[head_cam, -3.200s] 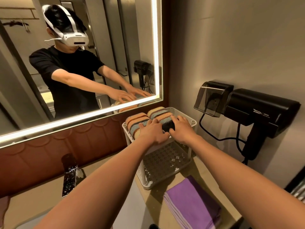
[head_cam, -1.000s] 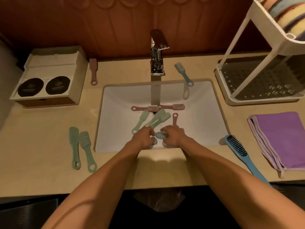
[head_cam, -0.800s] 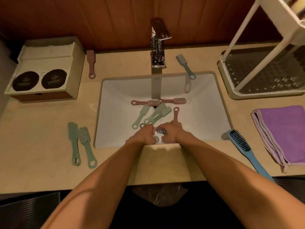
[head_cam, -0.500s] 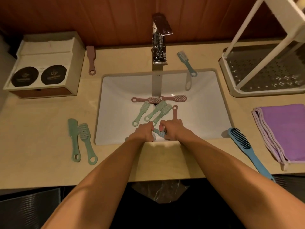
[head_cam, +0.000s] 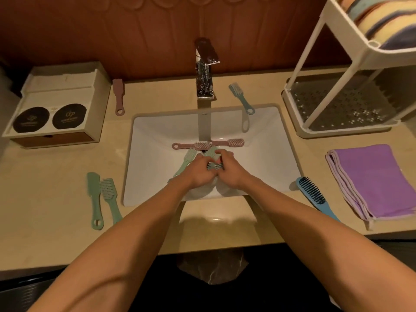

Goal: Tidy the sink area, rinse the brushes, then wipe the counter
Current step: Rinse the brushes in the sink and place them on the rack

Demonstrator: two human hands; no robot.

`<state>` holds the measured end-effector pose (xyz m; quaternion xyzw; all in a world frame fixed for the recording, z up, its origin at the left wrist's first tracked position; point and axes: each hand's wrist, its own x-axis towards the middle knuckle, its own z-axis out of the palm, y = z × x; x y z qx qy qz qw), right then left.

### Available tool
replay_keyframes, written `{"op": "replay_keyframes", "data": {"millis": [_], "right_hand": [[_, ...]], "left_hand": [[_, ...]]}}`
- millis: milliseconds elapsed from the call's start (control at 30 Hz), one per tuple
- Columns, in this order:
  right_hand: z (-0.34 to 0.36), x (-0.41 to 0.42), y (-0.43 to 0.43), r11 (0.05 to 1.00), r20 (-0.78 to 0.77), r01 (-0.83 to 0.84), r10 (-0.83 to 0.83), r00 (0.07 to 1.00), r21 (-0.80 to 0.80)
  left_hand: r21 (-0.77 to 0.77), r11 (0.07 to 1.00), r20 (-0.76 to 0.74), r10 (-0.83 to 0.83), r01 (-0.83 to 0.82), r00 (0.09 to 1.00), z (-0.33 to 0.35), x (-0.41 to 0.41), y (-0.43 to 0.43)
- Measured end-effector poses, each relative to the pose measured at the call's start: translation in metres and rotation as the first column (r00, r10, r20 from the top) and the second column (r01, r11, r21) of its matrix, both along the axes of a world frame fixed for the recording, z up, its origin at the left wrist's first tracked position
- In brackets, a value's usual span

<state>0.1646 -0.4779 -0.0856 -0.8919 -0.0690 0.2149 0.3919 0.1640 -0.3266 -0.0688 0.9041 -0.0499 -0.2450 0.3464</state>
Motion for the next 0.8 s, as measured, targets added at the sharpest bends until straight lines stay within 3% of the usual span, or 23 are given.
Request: {"op": "replay_keyframes", "data": {"millis": [300, 467, 733, 800], "right_hand": [[0.065, 0.018, -0.046, 0.986, 0.2, 0.125, -0.145, 0.969, 0.109], [0.085, 0.02, -0.08, 0.954, 0.297, 0.281, -0.3, 0.907, 0.106], [0.102, 0.015, -0.132, 0.929, 0.383, 0.369, -0.343, 0.857, 0.007], [0.104, 0.014, -0.145, 0.907, 0.4, 0.42, -0.38, 0.834, -0.015]], "left_hand": [[-0.168, 0.984, 0.073, 0.077, -0.064, 0.994, 0.05, 0.034, -0.049], [-0.197, 0.962, 0.159, 0.223, -0.19, 0.962, 0.074, 0.044, -0.082], [-0.401, 0.85, 0.113, 0.417, -0.342, 0.902, 0.098, 0.066, -0.137], [-0.454, 0.788, 0.026, 0.478, -0.416, 0.878, 0.103, 0.075, -0.153]]}}
